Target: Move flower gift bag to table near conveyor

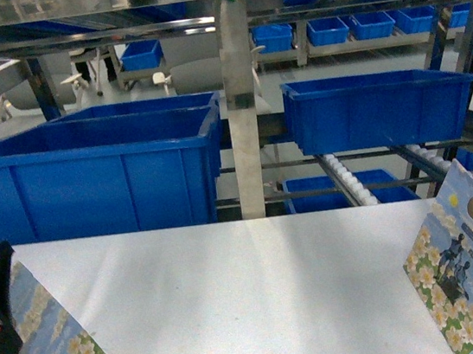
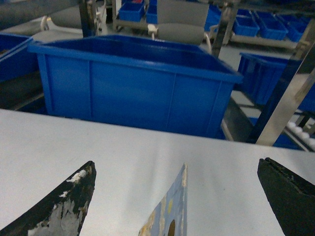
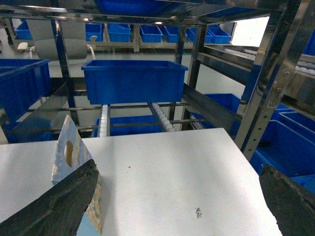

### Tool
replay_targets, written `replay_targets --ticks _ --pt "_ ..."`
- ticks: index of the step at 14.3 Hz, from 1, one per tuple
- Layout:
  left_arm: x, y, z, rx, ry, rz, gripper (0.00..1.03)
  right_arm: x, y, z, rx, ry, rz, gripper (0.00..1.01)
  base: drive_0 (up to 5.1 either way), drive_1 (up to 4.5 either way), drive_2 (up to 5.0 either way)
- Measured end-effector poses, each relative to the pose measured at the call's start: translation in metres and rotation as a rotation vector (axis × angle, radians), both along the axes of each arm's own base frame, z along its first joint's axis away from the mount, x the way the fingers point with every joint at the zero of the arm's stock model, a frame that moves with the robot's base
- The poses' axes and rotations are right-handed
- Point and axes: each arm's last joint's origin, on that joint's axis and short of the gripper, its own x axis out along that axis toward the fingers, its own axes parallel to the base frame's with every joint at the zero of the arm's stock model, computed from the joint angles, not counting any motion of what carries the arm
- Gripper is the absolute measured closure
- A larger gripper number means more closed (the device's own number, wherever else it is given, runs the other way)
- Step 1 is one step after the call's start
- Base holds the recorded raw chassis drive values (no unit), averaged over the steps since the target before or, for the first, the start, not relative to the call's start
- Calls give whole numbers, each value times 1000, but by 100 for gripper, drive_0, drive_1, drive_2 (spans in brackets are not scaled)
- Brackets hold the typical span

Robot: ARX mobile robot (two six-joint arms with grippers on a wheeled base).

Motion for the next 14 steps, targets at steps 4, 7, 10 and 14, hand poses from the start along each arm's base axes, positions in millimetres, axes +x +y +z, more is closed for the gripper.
replay_targets --ticks 4,7,10,14 --pt "-21 7 30 -28 -189 -35 5 0 0 0 0 0 0 3 0 0 0" --pt "-42 13 48 -29 -208 -58 5 0 0 0 0 0 0 3 0 0 0" --pt "-69 16 55 -1 -202 -107 5 0 0 0 0 0 0 3 0 0 0" --pt "-91 27 44 43 -125 -118 5 0 0 0 -2 1 3 3 0 0 0"
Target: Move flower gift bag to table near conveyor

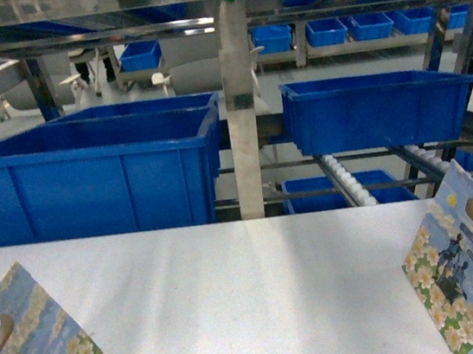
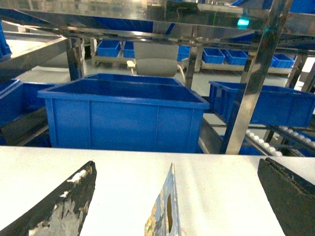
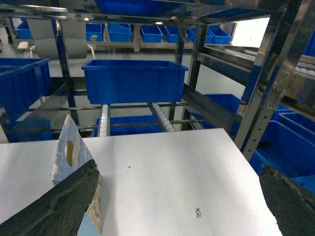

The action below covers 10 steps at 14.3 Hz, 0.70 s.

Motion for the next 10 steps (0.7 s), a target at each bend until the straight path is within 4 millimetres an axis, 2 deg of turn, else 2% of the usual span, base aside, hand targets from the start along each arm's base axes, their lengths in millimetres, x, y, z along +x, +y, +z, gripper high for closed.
replay_targets --ticks 5,6,7,8,10 --pt "0 2 5 34 -30 -3 5 0 0 0 0 1 0 3 0 0 0" --pt "0 3 7 45 -36 -1 10 0 1 2 6 -45 30 6 0 0 0" --pt "0 6 7 55 -37 24 21 -1 5 7 13 -140 140 17 0 0 0" --pt "0 6 7 60 -33 33 35 -1 8 8 20 -152 229 29 0 0 0" --pt "1 6 7 60 -34 26 54 -1 8 8 20 -153 232 50 0 0 0"
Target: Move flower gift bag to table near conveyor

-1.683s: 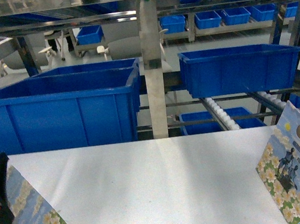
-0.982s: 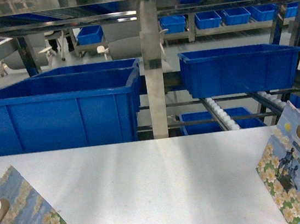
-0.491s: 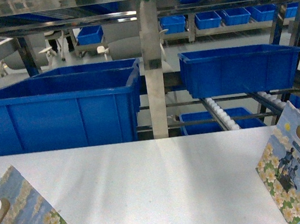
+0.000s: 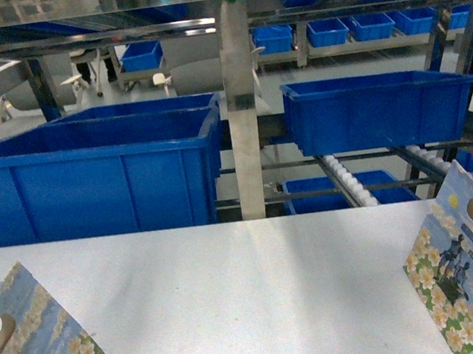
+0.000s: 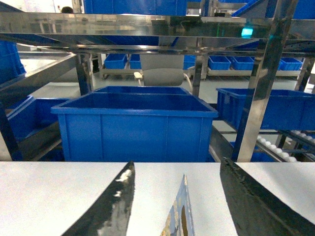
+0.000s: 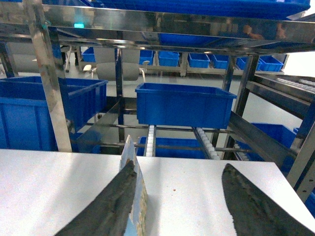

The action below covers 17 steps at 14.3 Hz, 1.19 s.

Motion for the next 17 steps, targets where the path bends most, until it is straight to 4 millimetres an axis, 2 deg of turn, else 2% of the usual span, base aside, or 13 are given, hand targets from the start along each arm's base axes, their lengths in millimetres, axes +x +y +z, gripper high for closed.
replay_targets --ticks 3,4,7,8,9,13,14,16,17 --pt "0 0 0 0 1 0 95 0 0 1 0 4 1 92 0 0 0" --pt "0 0 0 1 1 2 101 0 0 1 1 4 1 99 0 0 0" --pt "0 0 0 1 1 1 101 0 0 1 1 4 1 99 0 0 0" --pt "0 0 0 1 1 1 97 0 0 1 0 4 1 90 0 0 0" --pt "0 0 0 1 1 1 87 0 0 1 0 4 1 79 0 0 0" --pt "0 0 0 1 1 1 41 0 0 1 0 4 1 34 0 0 0" --pt "0 0 0 1 1 1 25 0 0 1 0 4 1 17 0 0 0" --pt "0 0 0 1 1 1 4 0 0 1 2 4 1 1 0 0 0" --pt "0 0 0 2 1 1 5 0 0 1 1 4 1 4 0 0 0"
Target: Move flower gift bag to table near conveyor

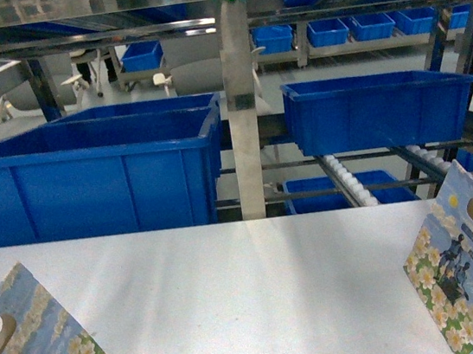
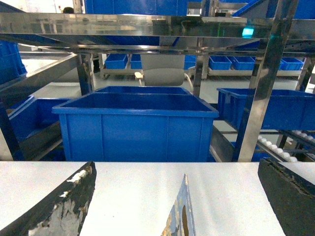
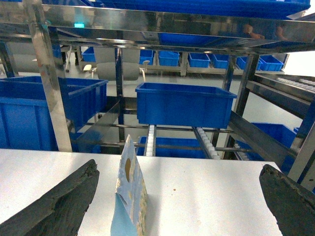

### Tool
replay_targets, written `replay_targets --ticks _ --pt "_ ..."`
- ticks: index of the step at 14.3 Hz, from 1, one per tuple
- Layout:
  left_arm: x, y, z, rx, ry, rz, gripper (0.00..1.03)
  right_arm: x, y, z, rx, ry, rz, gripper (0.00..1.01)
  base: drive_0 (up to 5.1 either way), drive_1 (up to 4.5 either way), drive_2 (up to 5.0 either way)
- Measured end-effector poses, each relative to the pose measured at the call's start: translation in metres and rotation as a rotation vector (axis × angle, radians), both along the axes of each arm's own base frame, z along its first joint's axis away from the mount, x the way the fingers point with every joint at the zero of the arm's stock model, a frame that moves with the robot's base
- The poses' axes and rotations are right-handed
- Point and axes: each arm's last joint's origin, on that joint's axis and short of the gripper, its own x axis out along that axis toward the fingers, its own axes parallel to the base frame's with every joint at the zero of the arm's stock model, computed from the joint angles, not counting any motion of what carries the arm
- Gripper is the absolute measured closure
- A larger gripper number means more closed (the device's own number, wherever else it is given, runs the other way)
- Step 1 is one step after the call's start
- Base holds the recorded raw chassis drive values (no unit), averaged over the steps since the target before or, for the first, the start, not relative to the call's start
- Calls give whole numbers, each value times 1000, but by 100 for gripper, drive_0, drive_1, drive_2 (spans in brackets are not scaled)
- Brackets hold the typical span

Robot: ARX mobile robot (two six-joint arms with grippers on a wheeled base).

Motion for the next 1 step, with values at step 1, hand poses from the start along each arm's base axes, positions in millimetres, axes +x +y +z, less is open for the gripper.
replay_targets --ticks 1 --pt "0 0 0 0 0 0 5 0 0 0 0 0 0 3 0 0 0"
